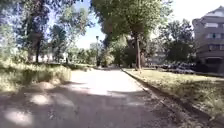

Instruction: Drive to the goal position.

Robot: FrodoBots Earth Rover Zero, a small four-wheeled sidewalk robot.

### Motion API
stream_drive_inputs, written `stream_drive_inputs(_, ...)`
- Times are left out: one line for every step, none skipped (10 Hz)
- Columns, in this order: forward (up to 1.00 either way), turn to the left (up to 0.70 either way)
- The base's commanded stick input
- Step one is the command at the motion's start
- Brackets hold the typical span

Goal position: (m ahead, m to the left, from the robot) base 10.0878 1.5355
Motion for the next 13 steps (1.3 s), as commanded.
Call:
stream_drive_inputs(0.85,0.00)
stream_drive_inputs(0.85,0.00)
stream_drive_inputs(0.85,0.00)
stream_drive_inputs(0.85,0.00)
stream_drive_inputs(0.85,0.00)
stream_drive_inputs(0.85,0.00)
stream_drive_inputs(0.85,0.00)
stream_drive_inputs(0.85,0.00)
stream_drive_inputs(0.85,0.00)
stream_drive_inputs(0.85,0.00)
stream_drive_inputs(0.85,0.00)
stream_drive_inputs(0.85,0.00)
stream_drive_inputs(0.85,0.00)
